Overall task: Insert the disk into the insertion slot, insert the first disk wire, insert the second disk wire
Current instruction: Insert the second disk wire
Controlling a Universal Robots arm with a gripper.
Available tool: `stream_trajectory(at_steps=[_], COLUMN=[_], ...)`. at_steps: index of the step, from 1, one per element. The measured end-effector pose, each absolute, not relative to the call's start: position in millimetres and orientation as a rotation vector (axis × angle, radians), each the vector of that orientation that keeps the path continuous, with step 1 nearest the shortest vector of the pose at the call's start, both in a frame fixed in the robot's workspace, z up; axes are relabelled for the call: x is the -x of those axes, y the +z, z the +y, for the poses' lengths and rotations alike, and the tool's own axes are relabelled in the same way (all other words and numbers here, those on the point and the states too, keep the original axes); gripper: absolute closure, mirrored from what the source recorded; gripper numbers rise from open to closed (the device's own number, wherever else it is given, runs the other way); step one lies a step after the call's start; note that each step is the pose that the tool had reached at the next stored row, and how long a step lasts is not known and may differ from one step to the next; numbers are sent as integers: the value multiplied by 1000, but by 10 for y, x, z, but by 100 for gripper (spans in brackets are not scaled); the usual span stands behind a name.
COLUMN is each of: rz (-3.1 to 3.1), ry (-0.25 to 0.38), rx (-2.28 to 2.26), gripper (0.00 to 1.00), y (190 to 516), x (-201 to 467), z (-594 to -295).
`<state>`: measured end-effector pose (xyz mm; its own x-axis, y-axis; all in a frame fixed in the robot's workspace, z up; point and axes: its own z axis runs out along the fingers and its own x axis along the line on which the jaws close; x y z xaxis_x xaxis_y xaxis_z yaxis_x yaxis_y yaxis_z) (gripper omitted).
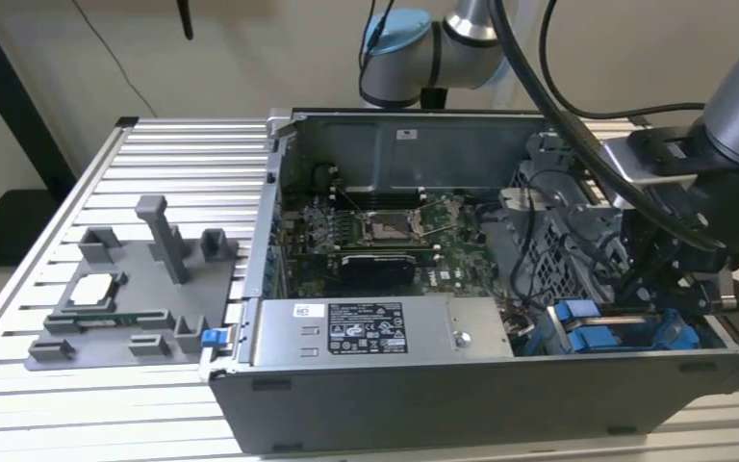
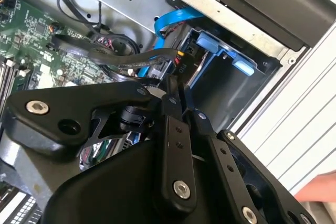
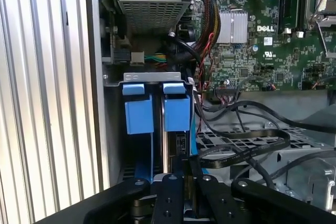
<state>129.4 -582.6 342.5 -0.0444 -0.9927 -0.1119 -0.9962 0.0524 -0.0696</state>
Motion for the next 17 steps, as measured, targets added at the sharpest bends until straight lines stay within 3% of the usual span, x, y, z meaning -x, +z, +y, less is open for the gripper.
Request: stream_trajectory(at_steps=[17], rz=[2182], ry=[42], rx=[2075], gripper=[100], y=[3407], x=[-1295], z=[-5826])
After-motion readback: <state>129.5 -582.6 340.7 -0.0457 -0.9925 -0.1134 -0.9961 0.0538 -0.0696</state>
